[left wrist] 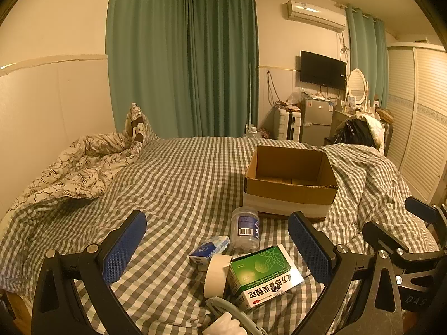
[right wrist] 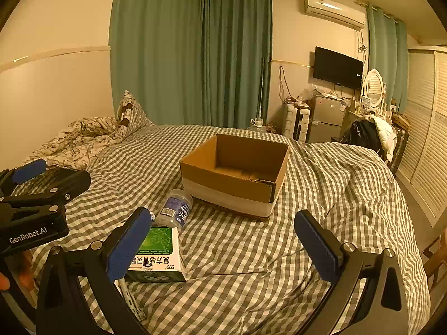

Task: Organize objects
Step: 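Move both tools toward the items beside the cardboard box, then grasp the green medicine box with the right tool while the left tool grasps the tape roll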

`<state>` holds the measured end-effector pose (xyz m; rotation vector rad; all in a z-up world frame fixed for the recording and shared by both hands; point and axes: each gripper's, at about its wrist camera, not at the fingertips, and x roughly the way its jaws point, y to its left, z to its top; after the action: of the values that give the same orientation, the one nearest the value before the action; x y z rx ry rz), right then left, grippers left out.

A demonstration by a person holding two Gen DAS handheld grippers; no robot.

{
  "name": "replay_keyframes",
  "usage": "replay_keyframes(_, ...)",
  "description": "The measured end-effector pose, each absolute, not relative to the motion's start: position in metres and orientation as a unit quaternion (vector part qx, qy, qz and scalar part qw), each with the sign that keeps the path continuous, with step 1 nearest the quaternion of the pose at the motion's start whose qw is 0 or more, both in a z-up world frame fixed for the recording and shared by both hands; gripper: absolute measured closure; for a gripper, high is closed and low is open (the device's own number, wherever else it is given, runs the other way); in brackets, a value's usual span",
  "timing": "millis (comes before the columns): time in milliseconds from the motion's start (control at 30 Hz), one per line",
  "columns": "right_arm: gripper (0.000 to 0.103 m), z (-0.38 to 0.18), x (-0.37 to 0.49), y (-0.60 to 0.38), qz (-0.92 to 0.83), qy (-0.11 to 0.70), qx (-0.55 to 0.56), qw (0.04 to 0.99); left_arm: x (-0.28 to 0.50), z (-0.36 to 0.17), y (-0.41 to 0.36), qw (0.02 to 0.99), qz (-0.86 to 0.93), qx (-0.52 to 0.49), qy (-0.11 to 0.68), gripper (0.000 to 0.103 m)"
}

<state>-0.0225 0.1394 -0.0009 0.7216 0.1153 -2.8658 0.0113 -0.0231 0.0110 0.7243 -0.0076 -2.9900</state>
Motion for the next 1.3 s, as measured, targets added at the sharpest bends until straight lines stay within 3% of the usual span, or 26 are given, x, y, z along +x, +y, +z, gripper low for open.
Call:
replay_keyframes(400,0.000,0.006,-0.010,0.126,-0.963,0.051,0.238,0.113,0.018,0.010,-0.038,0.038,-0.968,0.249,0.001,0.000)
replay_keyframes(733,0.000,-0.018,-0.024,0.108,-0.945,0.057,0.288,0.143,0.011,-0.022,-0.055,0.050,-0.954,0.295,0.005,0.000)
replay_keyframes(1300,0.000,-0.127,-0.085,0.053,-0.875,0.062,0.430,0.216,-0.028,-0.088,-0.085,0.093,-0.918,0.386,0.002,0.000)
